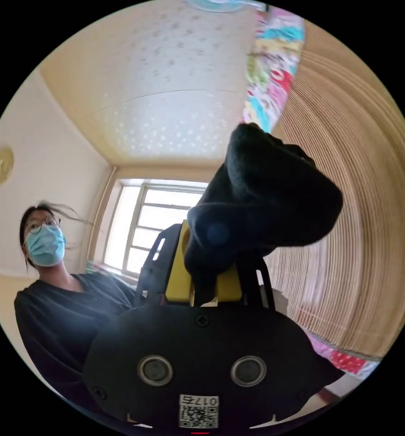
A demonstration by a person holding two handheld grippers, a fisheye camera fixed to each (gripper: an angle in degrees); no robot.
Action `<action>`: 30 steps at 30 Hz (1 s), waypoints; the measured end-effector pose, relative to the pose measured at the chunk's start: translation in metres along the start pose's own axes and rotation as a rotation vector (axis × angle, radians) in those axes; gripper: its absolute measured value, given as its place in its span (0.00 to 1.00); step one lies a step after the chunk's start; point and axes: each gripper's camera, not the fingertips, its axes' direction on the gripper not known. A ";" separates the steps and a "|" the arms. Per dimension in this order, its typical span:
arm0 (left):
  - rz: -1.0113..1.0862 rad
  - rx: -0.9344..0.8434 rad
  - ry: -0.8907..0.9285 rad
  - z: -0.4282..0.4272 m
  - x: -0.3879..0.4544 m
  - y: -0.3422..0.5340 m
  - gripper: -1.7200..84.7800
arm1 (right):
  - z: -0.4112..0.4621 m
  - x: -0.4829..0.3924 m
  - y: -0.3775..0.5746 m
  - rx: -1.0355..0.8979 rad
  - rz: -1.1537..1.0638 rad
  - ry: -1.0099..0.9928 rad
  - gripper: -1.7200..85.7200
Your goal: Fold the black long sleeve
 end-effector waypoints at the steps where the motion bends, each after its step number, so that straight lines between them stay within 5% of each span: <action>1: 0.014 -0.001 -0.030 -0.002 0.013 0.002 0.12 | -0.020 -0.029 -0.011 0.007 -0.078 0.032 0.09; 4: 0.016 0.012 -0.067 -0.004 0.035 0.008 0.12 | -0.082 -0.086 -0.028 0.061 -0.220 0.108 0.09; 9: -0.023 0.030 -0.110 0.005 0.052 0.023 0.12 | -0.214 -0.075 -0.011 0.288 -0.116 0.223 0.09; 12: -0.047 0.049 -0.132 0.010 0.056 0.035 0.13 | -0.299 -0.025 0.034 0.396 0.108 0.387 0.09; 14: -0.073 0.077 -0.135 0.008 0.057 0.046 0.13 | -0.356 0.018 0.094 0.515 0.462 0.488 0.11; 21: -0.106 0.214 -0.244 -0.028 0.070 0.097 0.13 | -0.364 0.016 0.243 0.772 0.986 0.612 0.06; 25: -0.147 0.314 -0.324 -0.066 0.074 0.132 0.10 | -0.305 0.040 0.258 0.666 1.079 0.418 0.03; 30: -0.197 0.378 -0.450 -0.116 0.070 0.164 0.03 | -0.219 0.076 0.199 0.187 1.205 0.349 0.03</action>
